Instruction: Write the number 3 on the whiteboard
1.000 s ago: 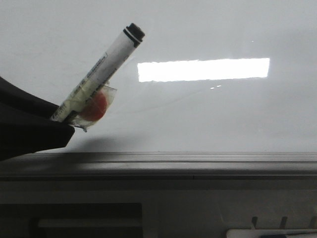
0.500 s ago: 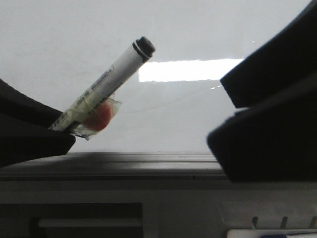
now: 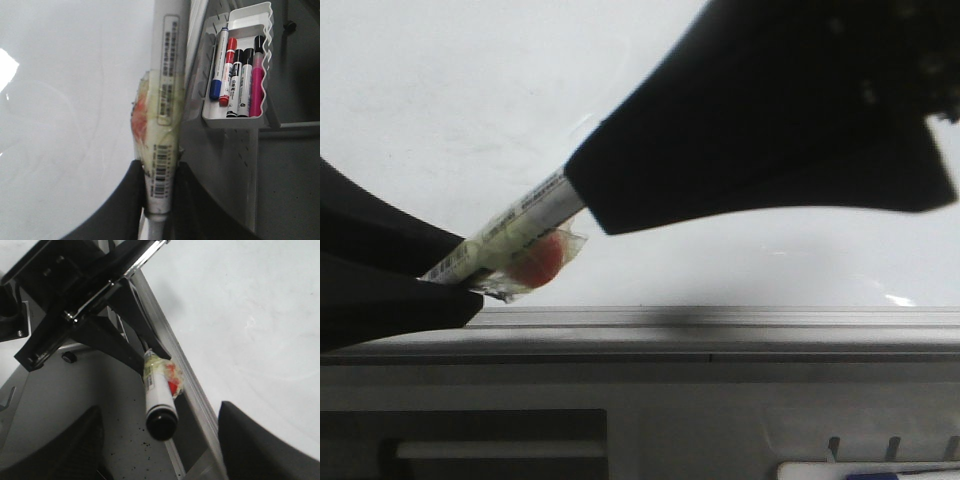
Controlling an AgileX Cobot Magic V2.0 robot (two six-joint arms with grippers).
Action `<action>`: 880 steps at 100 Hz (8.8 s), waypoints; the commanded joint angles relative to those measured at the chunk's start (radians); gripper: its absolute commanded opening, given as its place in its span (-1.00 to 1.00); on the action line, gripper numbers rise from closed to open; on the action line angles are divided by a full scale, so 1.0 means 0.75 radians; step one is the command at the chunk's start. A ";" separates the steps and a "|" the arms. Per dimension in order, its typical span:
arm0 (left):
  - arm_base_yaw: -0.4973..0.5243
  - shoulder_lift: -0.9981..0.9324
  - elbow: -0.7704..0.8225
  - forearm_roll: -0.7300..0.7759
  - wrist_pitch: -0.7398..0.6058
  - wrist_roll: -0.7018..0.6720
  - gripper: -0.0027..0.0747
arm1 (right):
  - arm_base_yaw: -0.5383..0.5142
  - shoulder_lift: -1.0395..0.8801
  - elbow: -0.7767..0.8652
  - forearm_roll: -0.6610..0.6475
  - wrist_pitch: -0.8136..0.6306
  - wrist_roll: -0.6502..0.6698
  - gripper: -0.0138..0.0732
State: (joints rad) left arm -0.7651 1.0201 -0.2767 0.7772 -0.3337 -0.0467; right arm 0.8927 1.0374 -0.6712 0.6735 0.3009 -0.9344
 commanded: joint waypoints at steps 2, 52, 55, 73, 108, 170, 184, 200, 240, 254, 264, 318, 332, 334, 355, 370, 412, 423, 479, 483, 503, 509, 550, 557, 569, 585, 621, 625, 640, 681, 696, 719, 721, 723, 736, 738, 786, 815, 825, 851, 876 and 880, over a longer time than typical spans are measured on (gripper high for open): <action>0.002 -0.018 -0.031 -0.019 -0.095 -0.008 -0.98 | 0.003 0.042 -0.074 0.007 -0.053 -0.010 0.33; 0.002 -0.018 -0.031 -0.015 -0.098 -0.008 -0.98 | 0.023 0.135 -0.139 0.007 -0.023 -0.010 -0.26; 0.002 -0.018 -0.031 -0.013 -0.100 -0.008 -0.98 | 0.025 0.135 -0.139 0.007 -0.023 -0.010 -0.35; 0.002 -0.018 -0.031 -0.010 -0.103 -0.008 -0.98 | 0.025 0.135 -0.139 0.007 -0.008 -0.010 -0.82; 0.005 -0.092 -0.031 -0.165 -0.073 -0.010 0.08 | 0.025 0.135 -0.139 0.007 0.027 -0.010 -0.82; 0.005 -0.633 -0.031 -0.556 0.173 -0.010 -0.08 | -0.231 0.083 -0.286 -0.022 -0.058 -0.003 -0.82; 0.005 -0.633 -0.031 -0.591 0.173 -0.010 -0.08 | -0.251 0.095 -0.295 -0.040 -0.092 -0.003 -0.82; 0.005 -0.633 -0.031 -0.591 0.173 -0.010 -0.08 | -0.315 0.146 -0.361 -0.043 -0.052 -0.003 -0.82; 0.005 -0.633 -0.031 -0.593 0.173 -0.010 -0.08 | -0.499 0.161 -0.452 -0.050 0.076 -0.003 -0.82; 0.005 -0.633 -0.031 -0.593 0.173 -0.010 -0.08 | -0.562 0.109 -0.452 -0.058 0.164 0.035 -0.82; 0.005 -0.633 -0.031 -0.593 0.173 -0.010 -0.08 | -0.569 0.099 -0.452 -0.115 0.280 0.109 -0.82; 0.005 -0.633 -0.031 -0.593 0.173 -0.010 -0.08 | -0.543 0.135 -0.433 -0.327 0.372 0.323 -0.82; 0.005 -0.633 -0.031 -0.591 0.173 -0.010 -0.08 | -0.534 0.136 -0.428 -0.365 0.508 0.362 -0.82; 0.005 -0.633 -0.031 -0.591 0.173 -0.010 -0.08 | -0.525 0.140 -0.425 -0.362 0.510 0.362 -0.82; 0.005 -0.633 -0.031 -0.591 0.173 -0.010 -0.08 | -0.385 0.237 -0.418 -0.352 0.422 0.362 -0.82; 0.005 -0.633 -0.031 -0.584 0.173 -0.010 -0.08 | -0.331 0.232 -0.421 -0.352 0.369 0.362 -0.82; -0.006 -0.538 -0.031 -0.401 0.172 -0.010 -0.07 | -0.285 0.070 -0.423 -0.352 0.551 0.362 -0.82; -0.054 -0.437 -0.031 -0.377 0.120 -0.010 -0.07 | -0.228 0.082 -0.425 -0.352 0.490 0.362 -0.82; -0.080 -0.057 -0.166 -0.207 0.057 -0.008 -0.07 | -0.126 0.137 -0.485 -0.363 0.423 0.362 -0.82; -0.080 -0.047 -0.166 -0.207 0.057 -0.008 -0.07 | -0.126 0.137 -0.485 -0.363 0.430 0.362 -0.82; -0.080 -0.043 -0.166 -0.207 0.055 -0.008 -0.07 | -0.085 0.137 -0.485 -0.363 0.447 0.362 -0.82; -0.080 -0.043 -0.166 -0.207 0.054 -0.008 -0.07 | -0.080 0.145 -0.485 -0.363 0.447 0.362 -0.82; -0.080 -0.038 -0.166 -0.207 0.034 -0.008 -0.42 | -0.077 0.188 -0.485 -0.360 0.435 0.362 -0.82; -0.080 -0.038 -0.166 -0.207 0.034 -0.008 -0.73 | -0.077 0.188 -0.485 -0.360 0.435 0.362 -0.82; -0.080 -0.038 -0.166 -0.205 0.034 -0.008 -0.98 | -0.077 0.188 -0.485 -0.360 0.435 0.362 -0.82; -0.080 -0.038 -0.166 -0.205 0.034 -0.008 -0.98 | -0.077 0.188 -0.485 -0.358 0.435 0.362 -0.82; -0.080 -0.038 -0.166 -0.205 0.034 -0.008 -0.98 | -0.077 0.188 -0.485 -0.318 0.415 0.362 -0.80; -0.080 -0.038 -0.166 -0.205 0.034 -0.008 -0.98 | -0.077 0.188 -0.485 -0.318 0.413 0.362 -0.69; -0.080 -0.038 -0.166 -0.243 0.034 -0.011 -0.99 | -0.080 0.188 -0.485 -0.361 0.306 0.362 0.29; -0.023 -0.038 -0.164 -1.305 0.110 -0.011 -0.99 | -0.192 0.019 -0.485 -0.394 -0.046 0.362 0.76; -0.001 -0.038 -0.164 -1.596 0.114 -0.011 -0.99 | -0.196 -0.001 -0.485 -0.394 -0.055 0.362 0.76; 0.004 -0.009 -0.164 -1.768 0.133 -0.011 -0.99 | -0.196 -0.001 -0.482 -0.391 -0.038 0.362 0.76; 0.004 -0.001 -0.164 -1.768 0.134 -0.011 -0.99 | -0.196 -0.001 -0.482 -0.391 -0.038 0.362 0.76; 0.004 0.004 -0.164 -1.768 0.137 -0.011 -0.99 | -0.196 -0.001 -0.482 -0.391 -0.038 0.362 0.76; 0.004 0.036 -0.164 -1.771 0.137 -0.011 -0.99 | -0.196 -0.001 -0.482 -0.391 -0.027 0.362 0.76; 0.004 0.039 -0.164 -1.771 0.133 -0.011 -0.99 | -0.196 -0.001 -0.482 -0.391 -0.023 0.362 0.76; 0.004 0.053 -0.164 -1.771 0.123 -0.006 -0.68 | -0.196 -0.001 -0.482 -0.389 0.032 0.362 0.76; 0.004 0.051 -0.164 -1.771 0.123 -0.006 0.10 | -0.196 -0.001 -0.482 -0.389 0.037 0.362 0.76; 0.004 0.024 -0.164 -1.744 0.123 -0.006 0.10 | -0.196 -0.001 -0.482 -0.389 0.046 0.362 0.76; 0.004 -0.179 -0.145 -1.649 0.190 0.045 0.07 | -0.196 -0.002 -0.482 -0.389 0.128 0.362 0.18; 0.004 -0.467 -0.073 -1.649 0.206 0.163 -0.83 | -0.196 -0.083 -0.438 -0.389 0.133 0.364 -0.81; 0.004 -0.523 -0.064 -1.642 0.204 0.203 -0.98 | -0.196 -0.110 -0.404 -0.389 0.098 0.364 -0.80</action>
State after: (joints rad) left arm -0.7634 0.7040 -0.3105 -0.4689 -0.1211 0.0504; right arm 0.7525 1.0066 -0.9824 0.3756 0.4735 -0.6624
